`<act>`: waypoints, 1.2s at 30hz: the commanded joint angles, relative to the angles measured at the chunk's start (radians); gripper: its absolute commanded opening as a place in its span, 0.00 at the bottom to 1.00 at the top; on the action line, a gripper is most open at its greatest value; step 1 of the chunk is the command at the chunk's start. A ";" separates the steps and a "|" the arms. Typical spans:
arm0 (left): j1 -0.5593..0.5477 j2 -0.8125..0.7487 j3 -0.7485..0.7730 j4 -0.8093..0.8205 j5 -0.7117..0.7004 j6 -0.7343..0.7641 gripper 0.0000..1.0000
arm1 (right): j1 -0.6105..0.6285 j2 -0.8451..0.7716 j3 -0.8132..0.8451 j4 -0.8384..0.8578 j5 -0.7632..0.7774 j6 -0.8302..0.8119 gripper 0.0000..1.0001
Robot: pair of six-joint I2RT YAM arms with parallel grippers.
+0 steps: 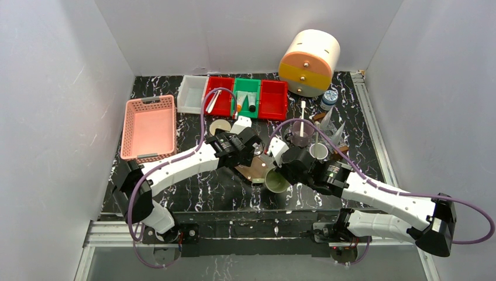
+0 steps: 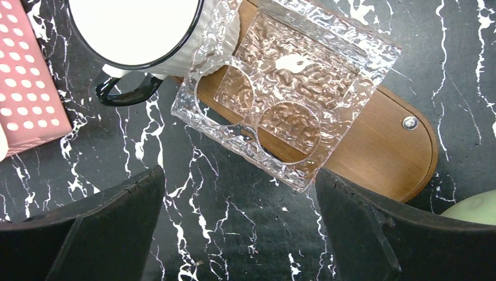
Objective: Prepare toiletry sets of a toothbrush and toothpaste on the tray
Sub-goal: Adjust the toothpaste holder on the tray.
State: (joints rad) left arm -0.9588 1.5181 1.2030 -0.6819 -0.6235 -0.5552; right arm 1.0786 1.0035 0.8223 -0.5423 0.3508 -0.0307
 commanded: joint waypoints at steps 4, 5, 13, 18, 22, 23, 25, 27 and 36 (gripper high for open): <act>0.000 -0.013 -0.016 -0.046 -0.079 -0.017 0.98 | -0.008 -0.007 0.056 0.109 -0.011 -0.011 0.01; 0.000 -0.018 -0.016 -0.048 -0.075 -0.019 0.98 | -0.009 -0.008 0.057 0.108 -0.012 -0.012 0.01; 0.001 -0.084 -0.001 -0.045 -0.001 -0.012 0.98 | -0.018 0.033 0.085 0.120 -0.058 -0.049 0.01; 0.042 -0.148 0.014 -0.015 0.088 0.023 0.98 | -0.045 0.078 0.120 0.122 -0.108 -0.089 0.01; 0.106 -0.190 0.020 -0.008 0.140 0.055 0.98 | -0.071 0.115 0.157 0.117 -0.162 -0.121 0.01; 0.126 -0.201 0.018 -0.005 0.148 0.063 0.98 | -0.078 0.124 0.166 0.117 -0.178 -0.133 0.01; 0.175 -0.228 0.001 0.002 0.163 0.080 0.98 | -0.108 0.151 0.184 0.118 -0.212 -0.159 0.01; 0.220 -0.252 -0.008 0.005 0.165 0.102 0.98 | -0.135 0.180 0.208 0.111 -0.251 -0.182 0.01; 0.362 -0.324 -0.048 0.037 0.119 0.225 0.98 | -0.223 0.311 0.349 0.014 -0.447 -0.348 0.01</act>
State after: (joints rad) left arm -0.6422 1.2373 1.1854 -0.6628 -0.4644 -0.4095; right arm 0.8837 1.2877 1.0595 -0.5335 0.0322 -0.2726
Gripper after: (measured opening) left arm 0.983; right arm 0.066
